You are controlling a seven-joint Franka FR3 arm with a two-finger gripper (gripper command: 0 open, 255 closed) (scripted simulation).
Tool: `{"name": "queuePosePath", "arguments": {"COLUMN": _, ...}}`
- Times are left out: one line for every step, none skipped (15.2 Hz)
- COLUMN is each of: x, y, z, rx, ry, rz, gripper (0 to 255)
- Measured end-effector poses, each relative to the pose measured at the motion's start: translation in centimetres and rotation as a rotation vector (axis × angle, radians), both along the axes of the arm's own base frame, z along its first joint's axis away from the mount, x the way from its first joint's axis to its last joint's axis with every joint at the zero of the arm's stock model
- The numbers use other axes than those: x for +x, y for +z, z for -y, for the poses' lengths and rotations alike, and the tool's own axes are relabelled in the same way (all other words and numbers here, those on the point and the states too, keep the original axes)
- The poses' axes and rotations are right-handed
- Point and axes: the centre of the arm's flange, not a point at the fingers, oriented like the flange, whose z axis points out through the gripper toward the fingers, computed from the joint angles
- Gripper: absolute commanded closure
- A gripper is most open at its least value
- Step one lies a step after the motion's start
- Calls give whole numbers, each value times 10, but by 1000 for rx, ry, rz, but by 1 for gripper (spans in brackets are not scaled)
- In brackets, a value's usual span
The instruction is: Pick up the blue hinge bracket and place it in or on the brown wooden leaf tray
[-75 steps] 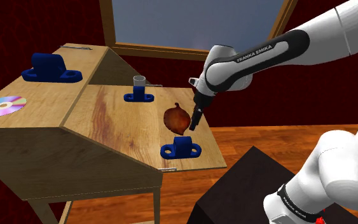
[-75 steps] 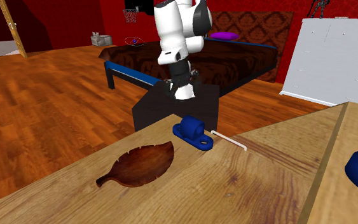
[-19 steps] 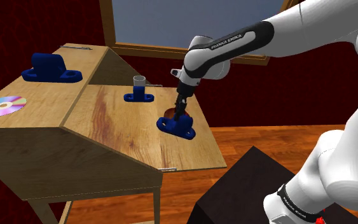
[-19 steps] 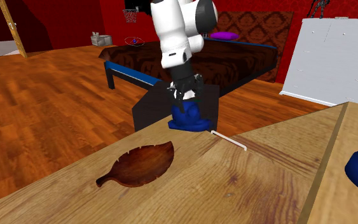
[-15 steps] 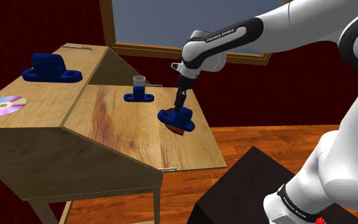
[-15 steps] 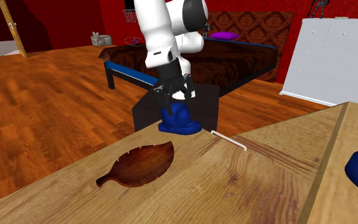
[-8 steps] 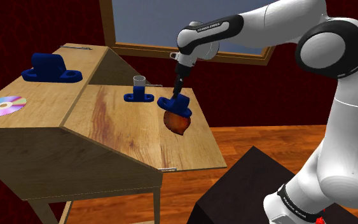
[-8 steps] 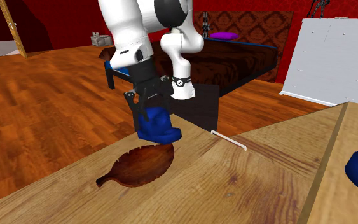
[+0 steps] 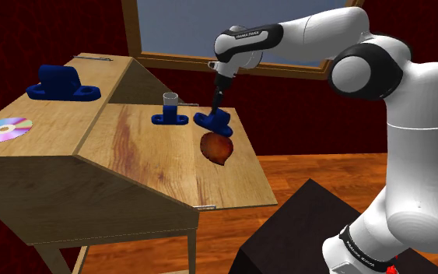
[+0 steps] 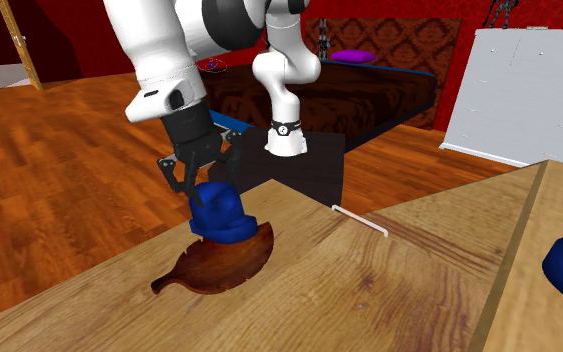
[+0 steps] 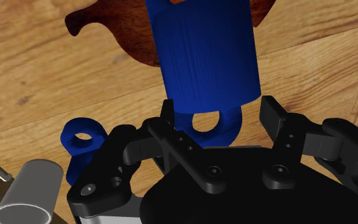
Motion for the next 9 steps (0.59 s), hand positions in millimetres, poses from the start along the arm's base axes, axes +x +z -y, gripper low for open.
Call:
{"name": "queuePosePath", "arguments": {"x": 1, "y": -5, "z": 0, "rx": 0, "ry": 0, "rz": 0, "gripper": 255}}
{"name": "queuePosePath", "arguments": {"x": 0, "y": -10, "z": 0, "rx": 0, "ry": 0, "rz": 0, "gripper": 255}}
{"name": "queuePosePath", "arguments": {"x": 0, "y": -15, "z": 0, "rx": 0, "ry": 0, "rz": 0, "gripper": 255}}
{"name": "queuePosePath", "arguments": {"x": 1, "y": -19, "z": 0, "rx": 0, "ry": 0, "rz": 0, "gripper": 255}}
{"name": "queuePosePath", "arguments": {"x": 0, "y": -25, "z": 0, "rx": 0, "ry": 0, "rz": 0, "gripper": 255}}
{"name": "queuePosePath", "arguments": {"x": 0, "y": -30, "z": 0, "rx": 0, "ry": 0, "rz": 0, "gripper": 255}}
{"name": "queuePosePath", "arguments": {"x": 0, "y": -35, "z": 0, "rx": 0, "ry": 0, "rz": 0, "gripper": 255}}
{"name": "queuePosePath", "arguments": {"x": 1, "y": -41, "z": -1, "rx": 0, "ry": 0, "rz": 0, "gripper": 255}}
{"name": "queuePosePath", "arguments": {"x": 1, "y": -46, "z": 0, "rx": 0, "ry": 0, "rz": 0, "gripper": 255}}
